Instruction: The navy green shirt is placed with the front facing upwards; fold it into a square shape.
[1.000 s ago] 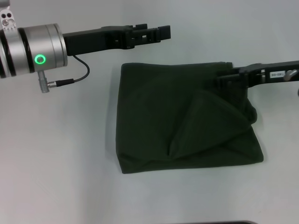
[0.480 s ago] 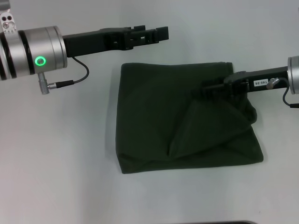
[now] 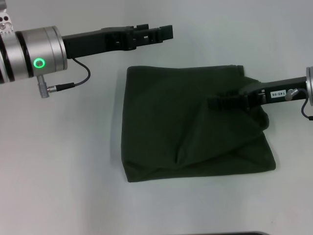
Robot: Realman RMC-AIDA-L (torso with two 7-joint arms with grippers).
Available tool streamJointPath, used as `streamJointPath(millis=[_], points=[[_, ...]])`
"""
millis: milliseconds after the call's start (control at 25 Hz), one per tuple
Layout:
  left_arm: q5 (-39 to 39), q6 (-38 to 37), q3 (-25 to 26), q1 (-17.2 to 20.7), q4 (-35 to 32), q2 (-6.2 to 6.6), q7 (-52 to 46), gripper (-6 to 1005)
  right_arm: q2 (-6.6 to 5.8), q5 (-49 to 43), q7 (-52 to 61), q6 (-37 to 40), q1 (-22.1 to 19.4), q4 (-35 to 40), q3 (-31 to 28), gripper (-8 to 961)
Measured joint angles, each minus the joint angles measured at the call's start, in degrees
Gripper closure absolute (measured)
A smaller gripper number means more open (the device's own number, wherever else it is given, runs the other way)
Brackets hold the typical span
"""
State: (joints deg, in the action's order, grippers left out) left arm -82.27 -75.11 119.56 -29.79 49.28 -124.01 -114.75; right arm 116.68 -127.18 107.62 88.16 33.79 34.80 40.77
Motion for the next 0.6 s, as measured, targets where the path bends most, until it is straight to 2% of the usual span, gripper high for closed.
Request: streamJointPath(millis=[200, 440, 600], points=[[0.0, 0.11, 0.24, -0.04, -0.52, 0.07, 0.48, 89, -0.02, 0.04, -0.43, 1.4, -0.17, 0.0, -0.02, 690], [0.0, 0.15, 0.96, 0.05, -1.06, 0.09, 0.84, 91, -0.26, 0.53, -2.49, 6.98, -1.39, 0.57, -1.74, 825], [0.0, 0.15, 0.96, 0.08, -1.09, 0.09, 0.85, 91, -1.06, 0.54, -3.14, 10.03, -2.94, 0.79, -3.85, 915]])
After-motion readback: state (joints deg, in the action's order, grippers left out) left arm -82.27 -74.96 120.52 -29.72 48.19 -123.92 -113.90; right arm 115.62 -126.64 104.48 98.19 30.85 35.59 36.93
